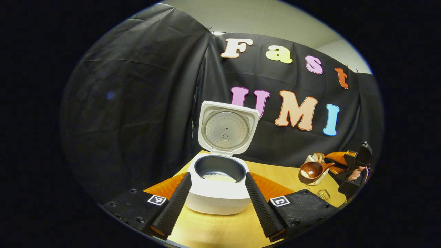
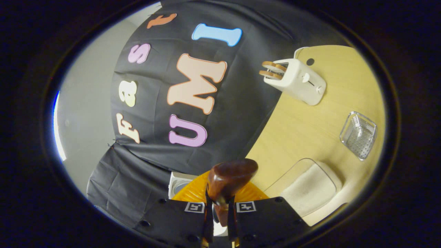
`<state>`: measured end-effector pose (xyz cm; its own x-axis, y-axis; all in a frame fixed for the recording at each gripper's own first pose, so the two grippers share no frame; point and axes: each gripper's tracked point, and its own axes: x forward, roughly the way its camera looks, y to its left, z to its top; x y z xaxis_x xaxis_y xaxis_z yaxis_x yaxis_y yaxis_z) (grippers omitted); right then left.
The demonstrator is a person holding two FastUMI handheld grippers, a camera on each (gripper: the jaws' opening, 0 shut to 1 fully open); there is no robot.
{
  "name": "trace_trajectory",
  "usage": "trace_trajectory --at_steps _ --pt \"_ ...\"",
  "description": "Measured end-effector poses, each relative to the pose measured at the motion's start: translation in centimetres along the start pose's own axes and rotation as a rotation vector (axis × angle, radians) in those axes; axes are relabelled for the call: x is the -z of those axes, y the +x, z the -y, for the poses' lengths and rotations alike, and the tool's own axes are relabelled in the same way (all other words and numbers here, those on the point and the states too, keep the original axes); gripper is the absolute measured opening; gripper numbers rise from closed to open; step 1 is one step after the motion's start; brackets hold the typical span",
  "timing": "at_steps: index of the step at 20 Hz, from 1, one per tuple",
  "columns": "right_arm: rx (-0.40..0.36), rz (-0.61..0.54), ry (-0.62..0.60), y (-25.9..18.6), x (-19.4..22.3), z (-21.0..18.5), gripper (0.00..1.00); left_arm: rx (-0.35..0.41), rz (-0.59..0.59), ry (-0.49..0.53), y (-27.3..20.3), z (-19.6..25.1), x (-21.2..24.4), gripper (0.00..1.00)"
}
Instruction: Close the left gripper, press the button to open the rice cooker; take a wooden spoon from the chopstick holder with the right hand, scoop a spoonful of rice and pour it into the rice cooker, then put the wooden spoon back into the chopstick holder.
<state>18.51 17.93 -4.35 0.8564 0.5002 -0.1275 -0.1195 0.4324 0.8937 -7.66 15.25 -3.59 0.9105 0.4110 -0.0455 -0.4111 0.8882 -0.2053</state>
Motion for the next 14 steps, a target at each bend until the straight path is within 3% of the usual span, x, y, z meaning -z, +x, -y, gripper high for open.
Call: trace_trajectory --at_steps 6,7,8,14 --pt "-0.021 0.007 -0.053 4.2 4.8 -5.0 0.19 0.058 -0.017 0.033 2.5 -2.8 -0.6 0.93" --pt "-0.017 0.011 -0.084 5.0 5.9 -5.9 0.19 0.072 -0.024 0.027 3.0 -3.4 -0.6 0.89" --pt "-0.014 0.012 -0.112 5.6 6.8 -6.5 0.19 0.080 -0.029 0.020 3.4 -4.0 -0.6 0.93" --pt "-0.011 -0.017 -0.290 10.6 13.6 -10.2 0.19 0.108 -0.051 0.011 5.3 -7.3 -0.6 0.93"
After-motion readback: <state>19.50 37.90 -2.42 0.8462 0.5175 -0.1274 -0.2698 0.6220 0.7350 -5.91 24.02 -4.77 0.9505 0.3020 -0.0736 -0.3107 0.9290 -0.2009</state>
